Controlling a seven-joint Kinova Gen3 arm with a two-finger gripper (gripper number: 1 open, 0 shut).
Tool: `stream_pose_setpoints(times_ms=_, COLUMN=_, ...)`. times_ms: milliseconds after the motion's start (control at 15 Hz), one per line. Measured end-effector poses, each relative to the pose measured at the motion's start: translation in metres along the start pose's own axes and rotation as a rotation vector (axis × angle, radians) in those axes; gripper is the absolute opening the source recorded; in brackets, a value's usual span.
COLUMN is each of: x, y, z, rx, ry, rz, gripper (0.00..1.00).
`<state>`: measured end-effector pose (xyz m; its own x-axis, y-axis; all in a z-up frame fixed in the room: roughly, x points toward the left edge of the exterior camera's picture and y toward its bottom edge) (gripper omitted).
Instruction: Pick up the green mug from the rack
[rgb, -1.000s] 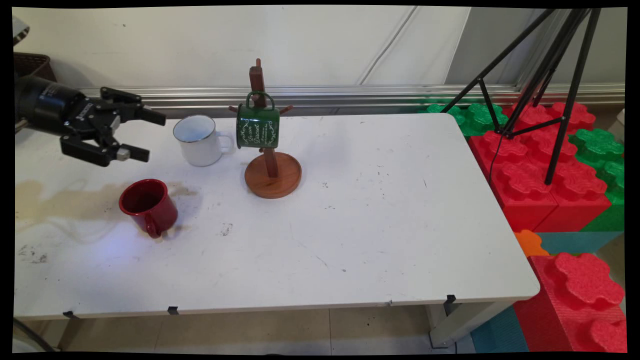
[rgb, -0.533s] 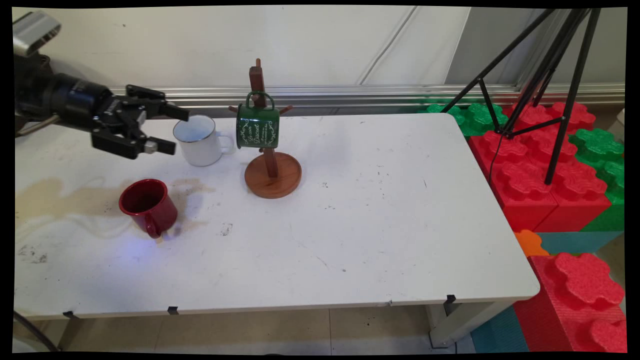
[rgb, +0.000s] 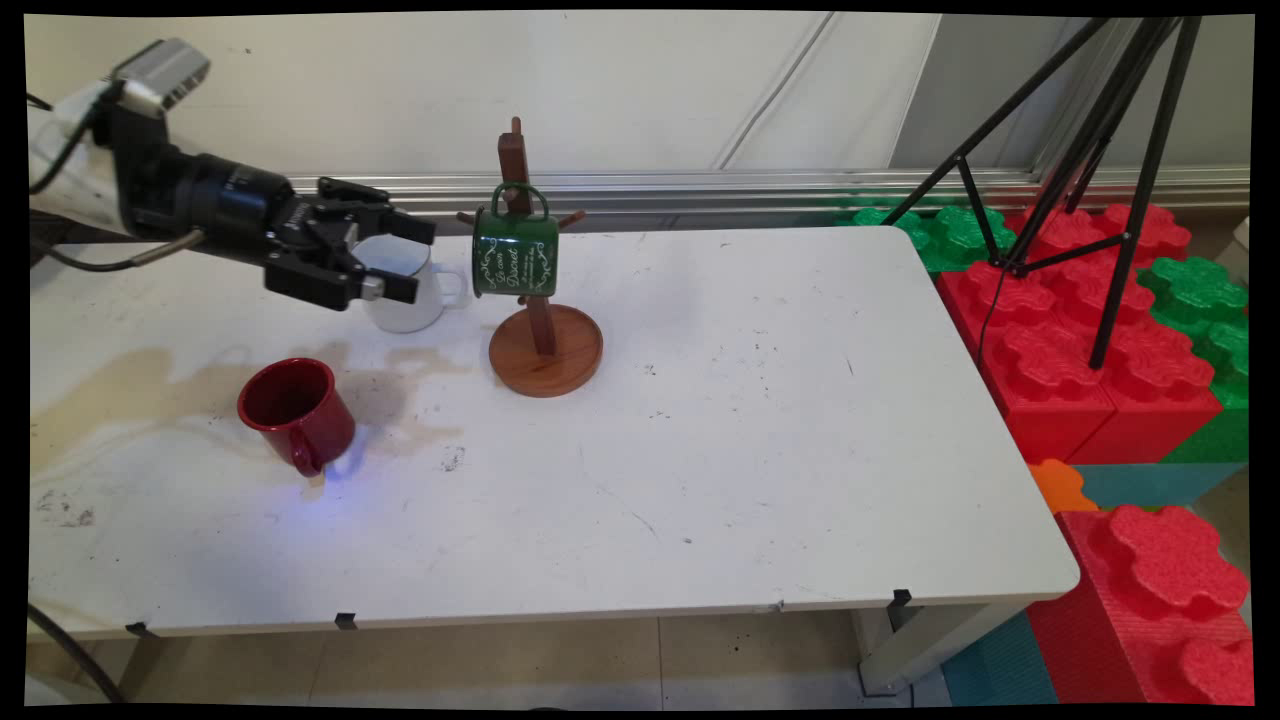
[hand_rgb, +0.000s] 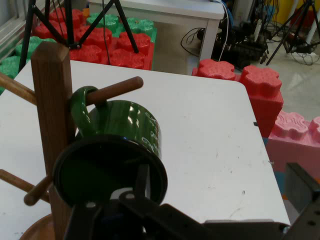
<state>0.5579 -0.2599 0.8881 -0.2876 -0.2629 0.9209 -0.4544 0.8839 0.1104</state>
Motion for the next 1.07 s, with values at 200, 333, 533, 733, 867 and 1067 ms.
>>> stream_pose_setpoints(times_ms=200, x=-0.002, y=-0.007, z=0.016, rx=-0.002, ry=0.004, rz=-0.023, gripper=1.0)
stream_pose_setpoints(times_ms=333, x=-0.003, y=-0.011, z=0.026, rx=-0.001, ry=0.008, rz=-0.04, gripper=1.0)
stream_pose_setpoints(times_ms=533, x=-0.006, y=-0.017, z=0.039, rx=0.002, ry=0.012, rz=-0.064, gripper=1.0)
stream_pose_setpoints(times_ms=733, x=-0.007, y=-0.021, z=0.048, rx=0.005, ry=0.016, rz=-0.082, gripper=1.0)
stream_pose_setpoints(times_ms=867, x=-0.008, y=-0.024, z=0.054, rx=0.008, ry=0.02, rz=-0.095, gripper=1.0)
stream_pose_setpoints(times_ms=1067, x=-0.01, y=-0.028, z=0.061, rx=0.014, ry=0.024, rz=-0.114, gripper=1.0)
